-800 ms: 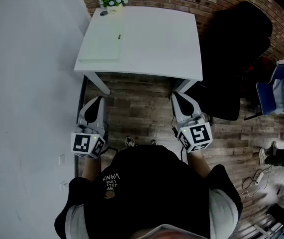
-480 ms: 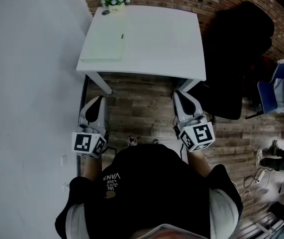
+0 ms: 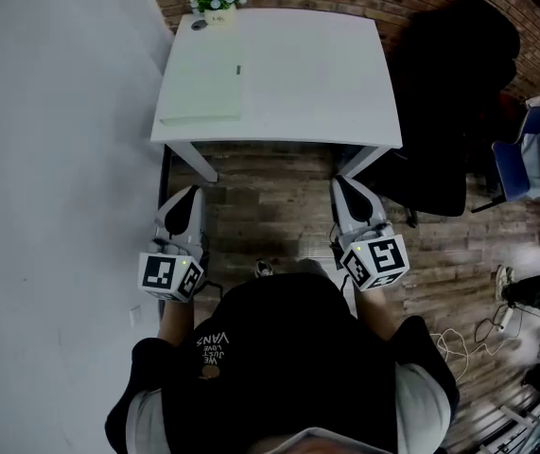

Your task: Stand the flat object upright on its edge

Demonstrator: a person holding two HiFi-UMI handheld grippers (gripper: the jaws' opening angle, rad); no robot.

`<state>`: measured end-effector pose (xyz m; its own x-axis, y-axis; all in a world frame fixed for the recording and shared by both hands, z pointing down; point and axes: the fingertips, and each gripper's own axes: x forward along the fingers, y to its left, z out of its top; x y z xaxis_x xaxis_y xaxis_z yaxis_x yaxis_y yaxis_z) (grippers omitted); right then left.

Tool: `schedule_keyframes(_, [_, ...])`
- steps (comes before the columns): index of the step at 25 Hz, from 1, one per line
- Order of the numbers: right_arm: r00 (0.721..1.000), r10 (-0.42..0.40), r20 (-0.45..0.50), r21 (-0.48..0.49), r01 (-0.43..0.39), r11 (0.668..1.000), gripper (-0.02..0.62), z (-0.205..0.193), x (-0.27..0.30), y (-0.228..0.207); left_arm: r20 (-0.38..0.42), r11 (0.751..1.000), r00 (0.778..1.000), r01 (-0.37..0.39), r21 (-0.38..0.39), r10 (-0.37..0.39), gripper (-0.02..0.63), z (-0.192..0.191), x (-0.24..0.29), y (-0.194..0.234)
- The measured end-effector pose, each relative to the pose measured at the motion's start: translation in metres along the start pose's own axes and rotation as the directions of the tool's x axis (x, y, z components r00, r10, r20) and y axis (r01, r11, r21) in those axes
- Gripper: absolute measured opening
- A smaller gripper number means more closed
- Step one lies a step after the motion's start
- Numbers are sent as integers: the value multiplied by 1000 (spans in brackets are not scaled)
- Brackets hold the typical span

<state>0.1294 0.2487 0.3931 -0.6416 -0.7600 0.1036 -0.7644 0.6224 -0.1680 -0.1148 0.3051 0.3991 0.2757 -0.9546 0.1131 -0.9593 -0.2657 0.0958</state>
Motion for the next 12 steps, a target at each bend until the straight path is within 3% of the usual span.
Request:
schedule_keyframes(4, [1000,-12,-1,15,12,1000,2,-8,4,10,-12,1000,1000,21,3,-21,0,-3,-2,10])
schedule_keyframes(12, [999,25,-29,20,-24,1000,2,-10,34,18,-4,999,1000,-27,-34,27,0,-7,0,39])
